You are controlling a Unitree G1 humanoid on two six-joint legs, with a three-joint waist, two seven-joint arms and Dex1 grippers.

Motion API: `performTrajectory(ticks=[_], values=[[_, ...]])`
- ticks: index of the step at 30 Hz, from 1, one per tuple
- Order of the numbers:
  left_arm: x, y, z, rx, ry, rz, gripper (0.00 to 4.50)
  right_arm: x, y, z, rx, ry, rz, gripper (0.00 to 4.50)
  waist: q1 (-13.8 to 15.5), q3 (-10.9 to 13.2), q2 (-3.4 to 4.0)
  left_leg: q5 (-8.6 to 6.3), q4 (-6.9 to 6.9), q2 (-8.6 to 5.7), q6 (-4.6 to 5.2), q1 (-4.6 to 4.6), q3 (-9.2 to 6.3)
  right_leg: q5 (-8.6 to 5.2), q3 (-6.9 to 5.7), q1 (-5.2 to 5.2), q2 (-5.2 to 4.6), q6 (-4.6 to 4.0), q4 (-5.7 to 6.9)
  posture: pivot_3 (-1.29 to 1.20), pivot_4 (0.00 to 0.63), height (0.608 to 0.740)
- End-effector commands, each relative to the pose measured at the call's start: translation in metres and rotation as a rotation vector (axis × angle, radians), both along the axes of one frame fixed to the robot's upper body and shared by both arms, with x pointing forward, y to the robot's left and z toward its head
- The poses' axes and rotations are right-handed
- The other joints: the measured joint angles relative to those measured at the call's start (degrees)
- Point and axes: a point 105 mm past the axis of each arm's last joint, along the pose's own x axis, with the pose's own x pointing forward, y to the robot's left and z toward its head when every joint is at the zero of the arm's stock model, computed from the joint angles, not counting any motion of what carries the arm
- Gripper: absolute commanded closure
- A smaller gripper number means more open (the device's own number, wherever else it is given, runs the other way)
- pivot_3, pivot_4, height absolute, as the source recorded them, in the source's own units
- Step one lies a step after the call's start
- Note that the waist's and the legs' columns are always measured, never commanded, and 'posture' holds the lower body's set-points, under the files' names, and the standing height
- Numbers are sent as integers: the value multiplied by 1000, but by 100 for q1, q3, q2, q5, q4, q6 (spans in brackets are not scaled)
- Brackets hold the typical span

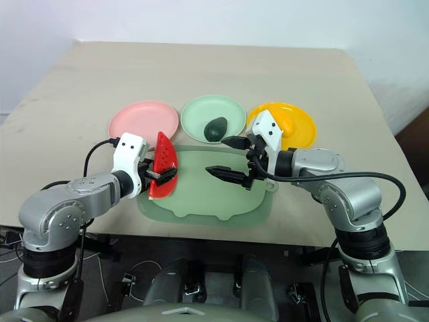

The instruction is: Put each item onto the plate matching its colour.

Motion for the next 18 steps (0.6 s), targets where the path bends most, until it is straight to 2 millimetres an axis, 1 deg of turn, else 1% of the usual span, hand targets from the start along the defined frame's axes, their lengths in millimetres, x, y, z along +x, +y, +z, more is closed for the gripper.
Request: performTrajectory(ticks=[1, 4, 8, 12, 14, 16, 18], values=[[4, 7, 1, 2, -1, 30, 184, -1, -3, 11, 10, -63, -11, 2, 0, 0, 0, 0, 0, 0, 0, 0, 0, 0, 0, 0, 0, 0, 0, 0, 150, 696], [7, 8, 1, 1, -1, 36, 759, -1, -4, 10, 9, -65, -19, 0, 2, 0, 0, 0, 0, 0, 0, 0, 0, 0, 0, 0, -1, -1, 0, 0, 150, 696], [7, 9, -1, 1, 7, 44, 791, 0, -6, 10, 12, -68, -27, 0, 2, -1, 0, 0, 0, 0, 0, 1, -1, 0, 0, 1, -2, -2, -1, 0, 150, 696], [9, 10, 6, -1, -23, 56, 791, 2, -8, 11, 8, -72, -39, 0, 1, -1, 0, 0, 0, 0, 0, 1, -1, 0, 0, 1, -2, -2, -1, 0, 150, 696], [13, 12, 15, -7, -55, 71, 791, 2, -9, 11, 4, -73, -44, 0, 1, -1, 0, 0, 0, 0, 0, 1, -1, 0, -1, 1, -2, -2, -1, 0, 150, 696], [25, 22, 42, -50, -147, 129, 791, 1, -8, 14, 12, -76, -40, 0, 6, 1, -2, 0, 0, 0, 0, 0, -1, 0, -1, 0, -2, -2, -1, 0, 150, 696], [35, 32, 64, -75, -203, 164, 791, 0, -7, 16, 24, -78, -33, 0, 16, 5, -8, 1, 2, 0, -2, -5, -4, 1, -3, -3, -2, -4, -1, 0, 150, 696]])
